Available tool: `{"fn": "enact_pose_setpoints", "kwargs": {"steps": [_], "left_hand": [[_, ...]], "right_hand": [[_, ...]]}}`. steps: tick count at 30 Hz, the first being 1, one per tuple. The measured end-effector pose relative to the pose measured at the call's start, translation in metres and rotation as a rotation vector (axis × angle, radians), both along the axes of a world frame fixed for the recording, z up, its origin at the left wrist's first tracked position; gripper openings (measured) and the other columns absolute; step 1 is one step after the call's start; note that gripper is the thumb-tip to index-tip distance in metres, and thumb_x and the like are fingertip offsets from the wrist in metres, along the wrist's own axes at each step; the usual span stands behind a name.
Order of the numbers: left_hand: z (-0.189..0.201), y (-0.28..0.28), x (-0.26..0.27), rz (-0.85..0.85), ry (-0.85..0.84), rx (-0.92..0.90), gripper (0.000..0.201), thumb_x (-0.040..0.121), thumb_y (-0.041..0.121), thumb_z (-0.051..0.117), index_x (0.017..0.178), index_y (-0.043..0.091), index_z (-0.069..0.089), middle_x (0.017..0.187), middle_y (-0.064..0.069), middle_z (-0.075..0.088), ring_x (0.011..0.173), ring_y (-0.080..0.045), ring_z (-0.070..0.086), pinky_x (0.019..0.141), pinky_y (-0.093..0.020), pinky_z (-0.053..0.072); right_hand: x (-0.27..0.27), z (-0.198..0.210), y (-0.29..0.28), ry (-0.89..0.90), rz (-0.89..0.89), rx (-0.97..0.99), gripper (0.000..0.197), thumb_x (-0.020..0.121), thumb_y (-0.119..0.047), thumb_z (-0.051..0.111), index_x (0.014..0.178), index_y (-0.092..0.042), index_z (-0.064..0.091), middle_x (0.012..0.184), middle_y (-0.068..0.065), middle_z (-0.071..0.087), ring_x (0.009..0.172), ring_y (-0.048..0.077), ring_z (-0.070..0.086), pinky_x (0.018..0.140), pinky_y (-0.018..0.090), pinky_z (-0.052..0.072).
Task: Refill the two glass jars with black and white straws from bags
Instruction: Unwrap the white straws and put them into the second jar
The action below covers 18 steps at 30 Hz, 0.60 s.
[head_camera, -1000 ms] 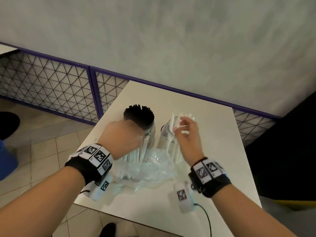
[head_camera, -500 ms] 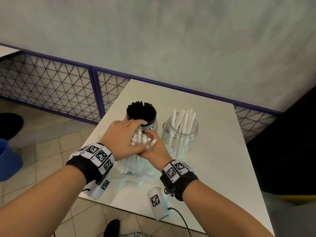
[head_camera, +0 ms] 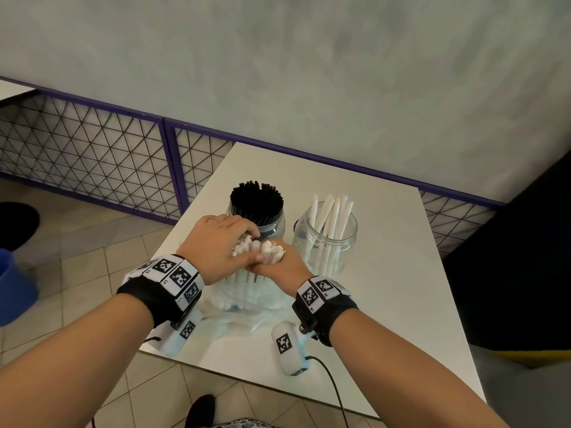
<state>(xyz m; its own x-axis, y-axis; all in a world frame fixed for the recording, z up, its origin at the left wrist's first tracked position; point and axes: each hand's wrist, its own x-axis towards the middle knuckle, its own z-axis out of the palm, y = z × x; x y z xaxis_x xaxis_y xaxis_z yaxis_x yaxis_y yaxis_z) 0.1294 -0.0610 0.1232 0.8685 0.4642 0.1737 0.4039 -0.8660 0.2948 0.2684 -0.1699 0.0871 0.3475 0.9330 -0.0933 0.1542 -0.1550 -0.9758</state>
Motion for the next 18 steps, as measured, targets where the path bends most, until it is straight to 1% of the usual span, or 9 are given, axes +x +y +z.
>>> {"fn": "enact_pose_setpoints", "kwargs": {"steps": [2,4,7,8,10,12,14,15,18], "left_hand": [[-0.001,0.001,0.000,-0.002,0.014,0.011,0.050,0.076,0.071,0.032,0.105,0.038,0.055,0.107,0.019,0.058,0.100,-0.010,0.054,0.091,-0.031,0.032],[-0.002,0.003,0.000,-0.005,0.020,0.033,0.045,0.079,0.068,0.030,0.099,0.040,0.058,0.106,0.019,0.058,0.098,-0.012,0.055,0.088,-0.033,0.033],[-0.002,0.004,0.000,0.008,0.027,0.045,0.043,0.081,0.066,0.027,0.096,0.041,0.059,0.105,0.019,0.058,0.098,-0.012,0.055,0.088,-0.034,0.034],[-0.002,0.005,0.001,0.016,0.037,0.049,0.044,0.081,0.065,0.026,0.096,0.040,0.059,0.105,0.019,0.058,0.098,-0.012,0.055,0.088,-0.034,0.034],[-0.001,0.005,0.002,0.029,0.054,0.057,0.046,0.080,0.065,0.024,0.097,0.040,0.059,0.105,0.019,0.057,0.099,-0.011,0.055,0.089,-0.033,0.033],[0.001,0.005,0.002,0.036,0.051,0.053,0.048,0.079,0.065,0.023,0.097,0.040,0.059,0.104,0.019,0.057,0.099,-0.010,0.054,0.089,-0.032,0.032],[0.002,0.005,0.002,0.038,0.053,0.046,0.051,0.077,0.066,0.021,0.097,0.040,0.059,0.104,0.018,0.057,0.099,-0.010,0.053,0.089,-0.032,0.031],[0.002,0.005,0.003,0.040,0.055,0.045,0.052,0.077,0.066,0.020,0.097,0.040,0.060,0.104,0.018,0.057,0.098,-0.010,0.053,0.089,-0.031,0.031],[0.001,0.007,0.004,0.046,0.040,0.037,0.048,0.077,0.066,0.023,0.095,0.041,0.060,0.103,0.018,0.058,0.095,-0.011,0.054,0.090,-0.032,0.032]], "right_hand": [[0.001,0.000,-0.002,-0.004,-0.021,-0.002,0.024,0.073,-0.012,0.077,0.091,-0.014,0.061,0.084,-0.002,0.063,0.078,0.009,0.059,0.073,0.027,0.051],[0.003,0.001,-0.004,0.013,-0.045,0.015,0.021,0.077,-0.010,0.075,0.089,-0.011,0.058,0.081,0.001,0.059,0.074,0.008,0.056,0.069,0.023,0.049],[0.005,0.011,-0.008,0.055,-0.111,0.070,0.023,0.080,-0.002,0.072,0.082,-0.017,0.056,0.072,-0.009,0.058,0.066,0.000,0.056,0.062,0.016,0.046],[0.005,0.014,-0.009,0.073,-0.133,0.082,0.025,0.080,-0.001,0.072,0.082,-0.019,0.055,0.070,-0.012,0.058,0.065,-0.003,0.057,0.062,0.015,0.046],[0.004,0.022,-0.011,0.071,-0.165,0.085,0.024,0.081,-0.002,0.071,0.086,-0.021,0.056,0.073,-0.011,0.060,0.066,-0.004,0.059,0.065,0.016,0.048],[0.006,0.036,-0.015,0.051,-0.197,0.087,0.015,0.082,-0.007,0.071,0.090,-0.015,0.062,0.078,-0.004,0.065,0.072,0.002,0.064,0.072,0.022,0.052],[0.013,0.057,-0.020,0.040,-0.246,0.120,0.013,0.082,-0.011,0.071,0.094,-0.007,0.066,0.088,0.009,0.072,0.085,0.018,0.069,0.080,0.032,0.055],[0.019,0.070,-0.022,0.046,-0.271,0.157,0.012,0.084,-0.010,0.069,0.095,-0.005,0.067,0.091,0.011,0.073,0.089,0.022,0.070,0.082,0.035,0.056],[0.045,0.111,-0.031,0.057,-0.337,0.350,0.009,0.088,-0.004,0.061,0.091,-0.007,0.068,0.090,0.009,0.073,0.092,0.028,0.070,0.083,0.044,0.056]]}}
